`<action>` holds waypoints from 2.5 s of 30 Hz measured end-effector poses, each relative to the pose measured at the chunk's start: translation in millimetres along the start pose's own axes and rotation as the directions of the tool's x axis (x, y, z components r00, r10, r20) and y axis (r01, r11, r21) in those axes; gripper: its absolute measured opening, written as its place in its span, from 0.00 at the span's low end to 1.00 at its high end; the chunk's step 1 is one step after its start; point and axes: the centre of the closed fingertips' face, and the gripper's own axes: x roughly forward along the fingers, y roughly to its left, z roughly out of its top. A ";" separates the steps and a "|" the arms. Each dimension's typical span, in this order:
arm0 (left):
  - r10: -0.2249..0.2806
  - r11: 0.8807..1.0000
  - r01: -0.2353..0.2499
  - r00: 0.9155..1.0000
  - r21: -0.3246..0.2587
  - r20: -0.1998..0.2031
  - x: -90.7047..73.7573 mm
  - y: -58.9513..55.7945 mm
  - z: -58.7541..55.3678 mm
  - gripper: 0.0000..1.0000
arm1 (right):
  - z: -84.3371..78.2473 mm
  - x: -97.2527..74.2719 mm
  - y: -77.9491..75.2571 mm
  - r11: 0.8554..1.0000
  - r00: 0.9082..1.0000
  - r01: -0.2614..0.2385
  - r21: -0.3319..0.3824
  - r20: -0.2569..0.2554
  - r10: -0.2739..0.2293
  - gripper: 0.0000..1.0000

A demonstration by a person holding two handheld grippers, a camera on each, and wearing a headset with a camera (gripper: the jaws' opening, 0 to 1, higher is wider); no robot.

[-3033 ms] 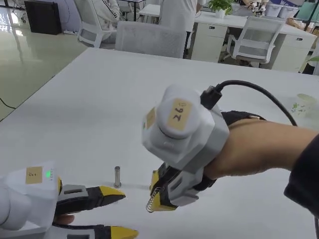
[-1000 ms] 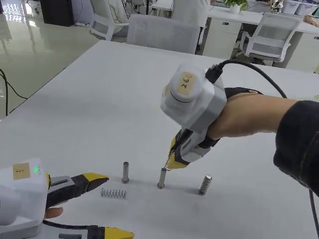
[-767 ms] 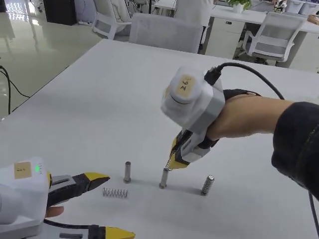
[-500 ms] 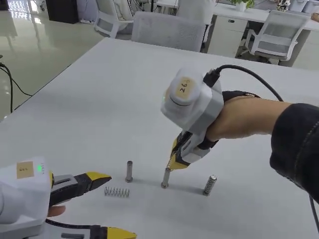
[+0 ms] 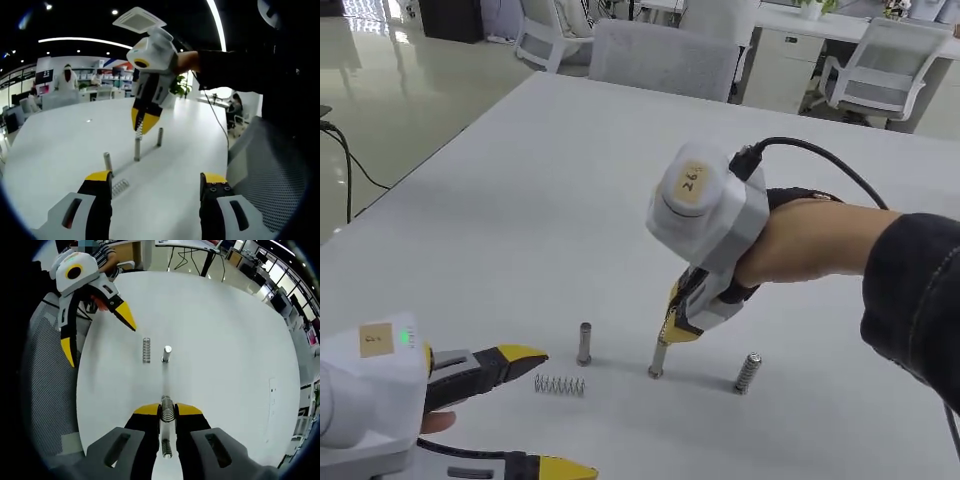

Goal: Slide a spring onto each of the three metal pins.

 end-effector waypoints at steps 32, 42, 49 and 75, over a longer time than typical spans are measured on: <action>0.004 1.000 -0.004 1.000 -0.004 -0.005 -0.8 0.9 -1.5 0.66 | -7.6 30.6 -0.2 0.999 0.998 -0.034 0.014 -0.060 0.034 0.08; 0.004 1.000 -0.004 1.000 -0.005 -0.006 -0.5 1.7 -2.6 0.66 | -11.2 38.7 1.5 0.999 0.997 -0.039 0.020 -0.067 0.040 0.08; 0.007 1.000 -0.007 1.000 -0.007 -0.005 -1.7 4.0 -3.5 0.66 | -12.7 43.3 1.7 0.999 0.996 -0.042 0.017 -0.079 0.043 0.08; 0.015 1.000 -0.015 1.000 -0.012 0.000 -2.4 5.2 -2.1 0.66 | -18.8 52.0 4.1 0.998 0.994 -0.052 0.020 -0.092 0.053 0.09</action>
